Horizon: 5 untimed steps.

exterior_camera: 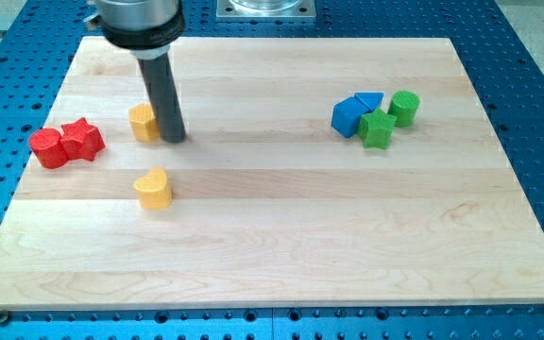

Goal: Move the yellow blocks into the red star

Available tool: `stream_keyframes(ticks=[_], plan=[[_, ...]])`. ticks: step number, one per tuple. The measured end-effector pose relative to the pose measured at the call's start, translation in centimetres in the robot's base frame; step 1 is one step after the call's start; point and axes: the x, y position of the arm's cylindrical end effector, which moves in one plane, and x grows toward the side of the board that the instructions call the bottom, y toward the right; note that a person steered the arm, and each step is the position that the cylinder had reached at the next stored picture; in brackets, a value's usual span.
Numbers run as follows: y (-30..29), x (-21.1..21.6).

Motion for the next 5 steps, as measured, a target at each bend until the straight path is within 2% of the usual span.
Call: stream_keyframes(ticks=[1,4,5], plan=[[0.0,-1.6],[-6.4,-2.0],[-6.5,-2.1]])
